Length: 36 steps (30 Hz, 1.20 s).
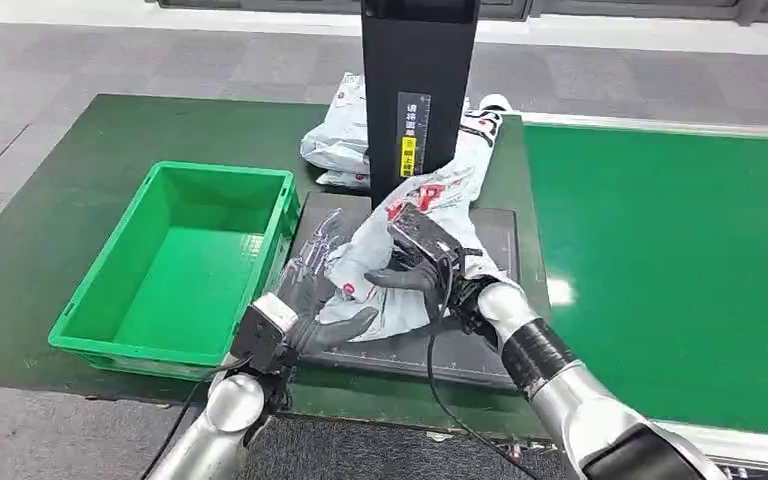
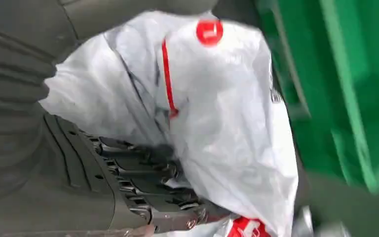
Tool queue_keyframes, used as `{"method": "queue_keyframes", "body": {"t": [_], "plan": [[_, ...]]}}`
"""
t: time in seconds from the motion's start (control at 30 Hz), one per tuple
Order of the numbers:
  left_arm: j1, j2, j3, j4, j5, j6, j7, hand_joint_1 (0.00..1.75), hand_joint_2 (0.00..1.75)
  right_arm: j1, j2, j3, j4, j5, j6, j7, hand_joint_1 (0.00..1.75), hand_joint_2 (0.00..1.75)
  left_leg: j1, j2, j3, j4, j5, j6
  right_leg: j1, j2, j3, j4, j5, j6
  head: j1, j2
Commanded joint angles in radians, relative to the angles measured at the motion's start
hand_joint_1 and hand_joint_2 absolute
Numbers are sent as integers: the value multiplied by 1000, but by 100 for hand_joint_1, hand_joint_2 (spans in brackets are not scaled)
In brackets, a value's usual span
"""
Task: Moved the parcel from conveyor to table for the left to box.
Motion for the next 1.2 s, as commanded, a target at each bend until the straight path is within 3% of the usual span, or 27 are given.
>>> {"method": "queue_keyframes", "body": {"t": [0.03, 0.1, 0.13, 0.27, 0.3, 0.43, 0.5, 0.8, 0.9, 1.07, 1.2], "plan": [[-50, 42, -16, 79, 11, -4, -6, 0, 175, -88, 16, 146, 170, 6, 54, -7, 0, 175, 0, 2, 4, -2, 0, 0, 0, 1, 4, -2, 0, -1, 0, 0], [-51, 44, -15, 81, 14, -2, -8, 0, 175, -98, 17, 156, 180, -3, 88, -18, 0, 175, 0, 1, 2, -1, 0, 0, 0, 1, 2, -1, 0, 0, 0, 0], [-50, 45, -13, 80, 15, 0, -10, 0, 175, -100, 16, 156, 181, -5, 90, -22, 0, 0, 0, 3, 5, -2, -1, 0, 0, 2, 4, -1, 0, -1, 0, 0], [-31, 55, 8, 53, 21, 22, -16, 0, 175, -153, 13, 193, 168, 75, -21, -62, 0, 0, 0, 2, 2, -1, 0, 0, 0, 2, 1, 0, 0, 0, 0, 0], [-23, 56, 12, 44, 21, 22, -16, 0, 175, -153, 7, 165, 159, 51, -15, -76, 0, 175, 0, 4, 1, 0, 0, 0, 0, 3, 0, 0, 0, -1, 0, 0], [13, 53, 37, 5, 9, 37, -11, 0, 175, -132, -37, 73, 31, 14, -44, -157, 0, 175, 0, 3, 3, -1, 0, 0, 0, 2, 2, -1, 0, -1, 0, 0], [28, 54, 47, -12, 3, 42, -9, 0, 175, -121, -56, 46, -41, 12, -51, -139, 0, 175, 0, 2, 3, -1, 0, 0, 0, 1, 2, -1, 0, 0, 0, 0], [27, 53, 47, -12, 2, 42, -8, 0, 175, -113, -52, 47, -42, 12, -53, -139, 0, 175, 0, 1, 3, -1, 0, 0, 0, 1, 2, -1, 0, -1, 0, 0], [47, 44, 66, -26, -14, 50, -2, 0, 175, -73, -80, -11, -178, 39, -145, -170, 0, 175, 0, 1, 2, -1, 0, 0, 0, 0, 2, -1, 0, -1, 0, 0], [107, 35, 100, -79, -56, 59, 20, 0, 175, 169, -177, -141, -671, 201, -351, -114, 0, 175, 0, -1, 2, -1, 0, 0, 0, -1, 2, -1, -1, 0, 0, 0], [127, 14, 118, -91, -92, 59, 47, 0, 175, 389, -168, -236, -941, 280, -451, -151, 0, 175, 1, -5, 5, -3, -1, 0, 2, -5, 7, -4, -2, 0, 0, 0]]}}
